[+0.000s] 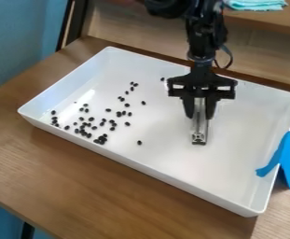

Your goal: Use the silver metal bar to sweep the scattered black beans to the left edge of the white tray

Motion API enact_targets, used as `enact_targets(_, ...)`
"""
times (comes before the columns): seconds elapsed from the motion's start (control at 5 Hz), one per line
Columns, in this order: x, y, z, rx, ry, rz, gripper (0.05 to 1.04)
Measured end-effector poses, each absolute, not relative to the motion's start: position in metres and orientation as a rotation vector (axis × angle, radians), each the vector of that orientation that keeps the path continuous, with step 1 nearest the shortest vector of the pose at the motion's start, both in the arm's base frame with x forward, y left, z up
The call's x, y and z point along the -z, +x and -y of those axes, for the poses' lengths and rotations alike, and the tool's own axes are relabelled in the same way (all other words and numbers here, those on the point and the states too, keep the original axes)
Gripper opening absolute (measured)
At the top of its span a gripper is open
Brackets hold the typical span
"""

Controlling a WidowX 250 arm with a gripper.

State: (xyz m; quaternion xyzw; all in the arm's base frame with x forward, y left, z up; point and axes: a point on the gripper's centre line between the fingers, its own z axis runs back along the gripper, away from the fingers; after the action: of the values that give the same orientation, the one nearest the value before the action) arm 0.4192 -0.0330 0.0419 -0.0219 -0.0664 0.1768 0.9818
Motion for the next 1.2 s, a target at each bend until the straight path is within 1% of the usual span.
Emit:
enact_targets(0.2, -0.043, 0.412, 0.014, -0.342, -0.047, 0.112, 0.375)
enact_targets(0.6, -0.042, 0.397, -0.039, -0.353, -0.031, 0.086, 0.375)
enact_targets(0.8, -0.042, 0.388, -0.061, -0.356, -0.029, 0.094, 0.375)
enact_targets(1.0, -0.04, 0.38, -0.074, -0.341, -0.022, 0.131, 0.375)
enact_targets(1.2, -0.041, 0.374, -0.099, -0.324, -0.005, 0.151, 0.375)
